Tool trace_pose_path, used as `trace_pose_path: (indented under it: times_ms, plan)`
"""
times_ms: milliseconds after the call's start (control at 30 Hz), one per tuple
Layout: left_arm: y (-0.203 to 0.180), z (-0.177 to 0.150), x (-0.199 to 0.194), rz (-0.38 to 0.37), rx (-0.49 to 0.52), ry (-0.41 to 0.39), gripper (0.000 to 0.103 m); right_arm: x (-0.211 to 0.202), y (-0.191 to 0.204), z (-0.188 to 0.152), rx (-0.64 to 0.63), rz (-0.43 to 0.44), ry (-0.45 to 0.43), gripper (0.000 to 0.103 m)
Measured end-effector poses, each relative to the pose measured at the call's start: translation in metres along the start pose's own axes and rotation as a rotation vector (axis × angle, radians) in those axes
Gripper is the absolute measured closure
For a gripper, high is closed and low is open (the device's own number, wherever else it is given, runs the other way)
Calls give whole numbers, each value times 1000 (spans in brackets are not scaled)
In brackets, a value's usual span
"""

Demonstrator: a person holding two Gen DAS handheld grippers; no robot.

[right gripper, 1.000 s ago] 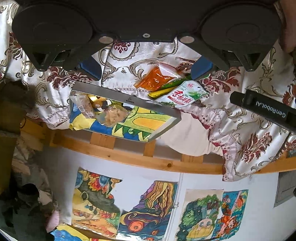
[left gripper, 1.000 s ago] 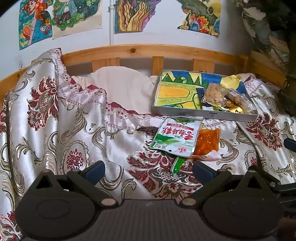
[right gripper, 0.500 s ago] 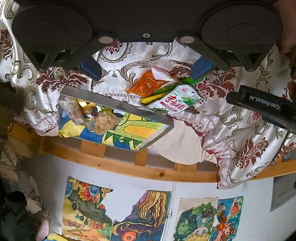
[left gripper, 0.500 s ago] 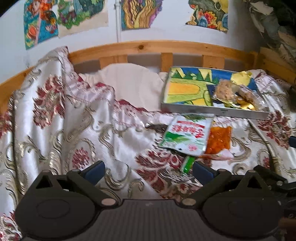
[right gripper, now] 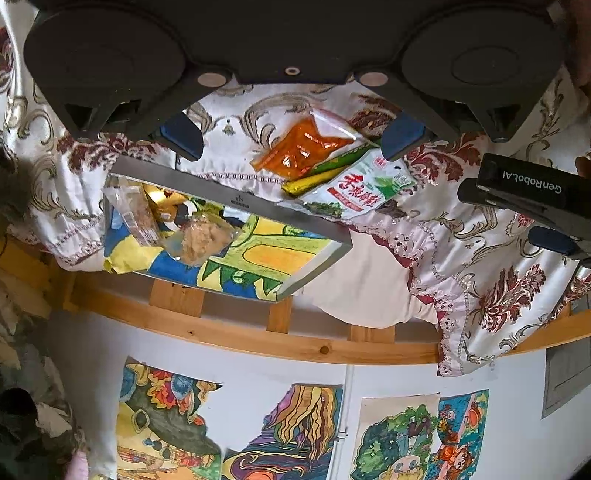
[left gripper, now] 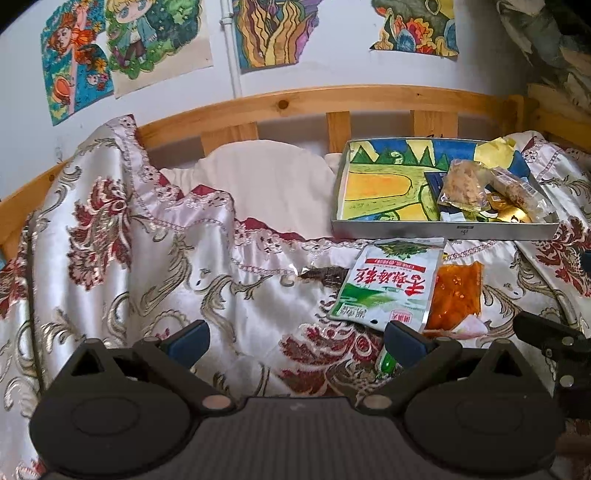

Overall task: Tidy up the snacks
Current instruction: 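Withdraw both open tools from the tray toward the white-green packet and orange bag, then grasp the white-green packet with the left tool while the right grasps the orange jelly bag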

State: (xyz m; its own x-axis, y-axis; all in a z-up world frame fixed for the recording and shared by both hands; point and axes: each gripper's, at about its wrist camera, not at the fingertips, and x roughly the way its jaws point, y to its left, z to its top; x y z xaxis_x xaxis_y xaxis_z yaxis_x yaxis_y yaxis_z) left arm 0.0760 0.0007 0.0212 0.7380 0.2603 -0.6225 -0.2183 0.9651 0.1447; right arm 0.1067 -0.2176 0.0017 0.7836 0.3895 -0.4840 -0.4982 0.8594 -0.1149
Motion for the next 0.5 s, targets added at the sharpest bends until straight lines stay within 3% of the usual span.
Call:
trace_pose_path:
  times_ms: [200, 500]
  plan:
    - [6, 14, 26, -70, -16, 30, 1, 25, 0, 5, -13, 15, 12, 1]
    - [9, 41, 65, -136, -73, 45, 1, 98, 4, 4, 67, -20, 153, 1]
